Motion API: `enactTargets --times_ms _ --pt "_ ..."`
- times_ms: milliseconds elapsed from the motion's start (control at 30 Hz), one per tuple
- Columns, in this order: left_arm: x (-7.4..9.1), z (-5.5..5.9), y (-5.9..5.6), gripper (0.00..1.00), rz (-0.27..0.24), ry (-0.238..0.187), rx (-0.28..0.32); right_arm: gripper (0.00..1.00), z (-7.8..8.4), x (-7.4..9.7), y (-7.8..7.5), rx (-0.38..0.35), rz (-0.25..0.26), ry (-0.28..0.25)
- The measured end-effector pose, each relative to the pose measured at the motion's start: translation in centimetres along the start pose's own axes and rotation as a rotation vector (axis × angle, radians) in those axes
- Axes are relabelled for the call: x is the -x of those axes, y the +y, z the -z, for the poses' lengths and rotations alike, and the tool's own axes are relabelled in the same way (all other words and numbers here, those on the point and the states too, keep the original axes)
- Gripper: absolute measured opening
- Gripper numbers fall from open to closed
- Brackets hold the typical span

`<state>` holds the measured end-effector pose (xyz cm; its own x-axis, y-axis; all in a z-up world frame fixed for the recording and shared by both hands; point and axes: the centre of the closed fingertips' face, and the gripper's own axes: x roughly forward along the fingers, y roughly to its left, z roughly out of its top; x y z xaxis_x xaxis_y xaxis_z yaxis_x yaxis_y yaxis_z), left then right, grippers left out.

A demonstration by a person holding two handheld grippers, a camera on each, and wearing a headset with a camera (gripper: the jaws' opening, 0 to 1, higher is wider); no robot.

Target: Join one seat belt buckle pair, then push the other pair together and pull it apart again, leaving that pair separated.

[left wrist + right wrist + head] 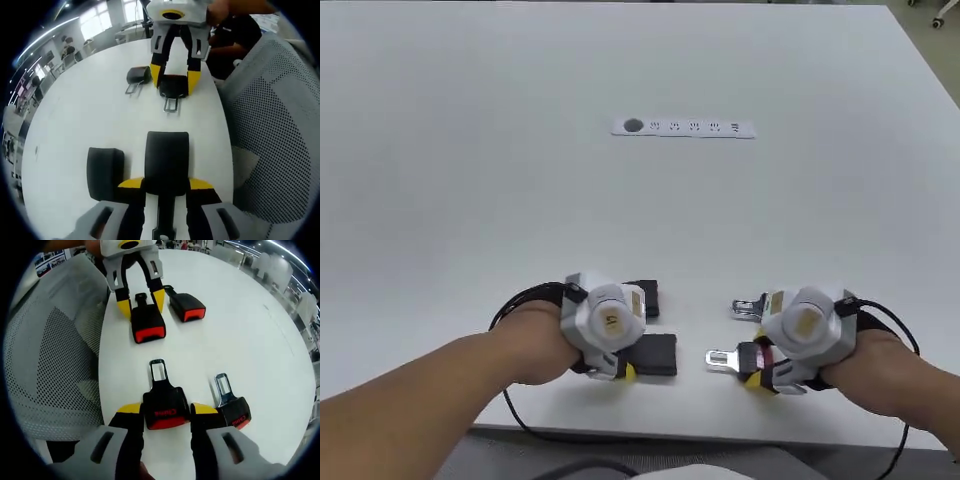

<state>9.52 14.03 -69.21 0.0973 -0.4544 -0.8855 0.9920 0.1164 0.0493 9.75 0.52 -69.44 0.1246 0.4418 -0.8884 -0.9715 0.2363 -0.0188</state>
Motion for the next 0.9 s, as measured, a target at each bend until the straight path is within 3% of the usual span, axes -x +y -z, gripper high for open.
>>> enactTargets --times_ms 333,400,633,900 --pt "0.0 0.1 0.0 0.32 0.004 0.01 -0.003 0.35 -3.4 -1.6 1.0 0.016 -0.001 -0.05" --pt "-0.1 0.1 0.0 0.32 0.004 0.013 0.0 0.35 -3.5 -1.8 0.6 0.016 0.001 -0.048" --pt "0.0 -0.1 0.0 0.32 0.008 0.014 -0.001 0.35 -4.5 -2.2 1.6 0.034 -0.009 -0.056" --pt "-0.1 0.0 0.0 0.31 0.01 0.015 0.004 0.34 -4.4 -2.1 1.5 0.038 -0.008 -0.054"
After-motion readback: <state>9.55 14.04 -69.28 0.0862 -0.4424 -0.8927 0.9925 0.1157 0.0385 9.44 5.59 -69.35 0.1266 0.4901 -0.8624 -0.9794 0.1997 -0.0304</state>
